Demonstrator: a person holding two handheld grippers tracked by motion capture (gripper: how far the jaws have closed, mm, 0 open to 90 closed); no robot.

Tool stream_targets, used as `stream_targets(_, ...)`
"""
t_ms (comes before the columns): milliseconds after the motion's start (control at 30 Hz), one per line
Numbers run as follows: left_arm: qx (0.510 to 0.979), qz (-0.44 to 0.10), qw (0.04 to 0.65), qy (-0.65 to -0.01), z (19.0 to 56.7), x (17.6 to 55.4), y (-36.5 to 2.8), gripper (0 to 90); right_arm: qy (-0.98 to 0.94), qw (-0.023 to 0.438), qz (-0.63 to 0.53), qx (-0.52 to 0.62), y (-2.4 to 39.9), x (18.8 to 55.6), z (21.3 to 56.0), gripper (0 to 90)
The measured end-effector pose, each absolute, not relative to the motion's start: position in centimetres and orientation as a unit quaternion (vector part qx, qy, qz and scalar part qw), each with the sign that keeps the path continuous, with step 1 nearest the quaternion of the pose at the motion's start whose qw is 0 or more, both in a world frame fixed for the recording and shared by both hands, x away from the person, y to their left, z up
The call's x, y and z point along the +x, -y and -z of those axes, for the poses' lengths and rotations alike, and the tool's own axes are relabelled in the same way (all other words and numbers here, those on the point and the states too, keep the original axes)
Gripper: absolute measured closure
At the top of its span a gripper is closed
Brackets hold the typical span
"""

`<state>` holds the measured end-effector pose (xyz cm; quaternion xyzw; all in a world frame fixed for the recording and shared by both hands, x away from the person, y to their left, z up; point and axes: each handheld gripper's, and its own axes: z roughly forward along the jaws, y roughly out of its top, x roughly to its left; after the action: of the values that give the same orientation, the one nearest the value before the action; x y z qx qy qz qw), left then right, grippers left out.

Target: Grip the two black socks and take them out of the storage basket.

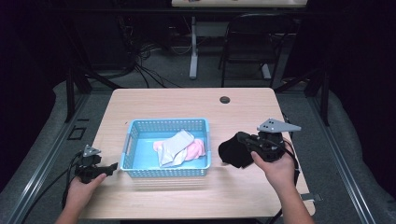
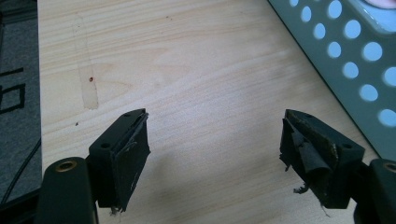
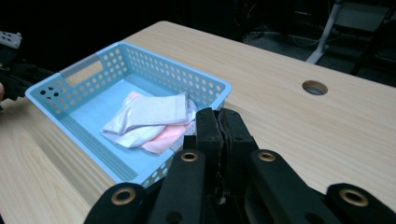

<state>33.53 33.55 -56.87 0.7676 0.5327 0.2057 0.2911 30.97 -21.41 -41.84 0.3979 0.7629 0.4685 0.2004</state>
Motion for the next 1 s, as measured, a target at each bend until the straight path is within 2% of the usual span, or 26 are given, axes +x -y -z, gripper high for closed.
stream_targets(233, 0.769, -0.205, 0.288, -0.533, 56.9, 33.6, -33.5, 23.7, -0.756, 0.213, -0.436, 0.440, 22.4, 33.1, 45.2, 87.3)
stream_targets(367, 0.767, -0.205, 0.290, -0.534, 56.9, 33.5, -33.7, 23.7, -0.735, 0.198, -0.431, 0.485, 24.1, 34.9, 47.8, 87.3)
stream_targets(700, 0.768, -0.206, 0.290, -0.533, 56.9, 33.5, -33.6, 23.7, -0.701, 0.195, -0.411, 0.550, 27.5, 36.4, 51.8, 87.2)
stream_targets(1000, 0.768, -0.204, 0.290, -0.534, 56.9, 33.5, -33.6, 23.7, -0.686, 0.185, -0.407, 0.574, 28.9, 37.2, 53.2, 87.1)
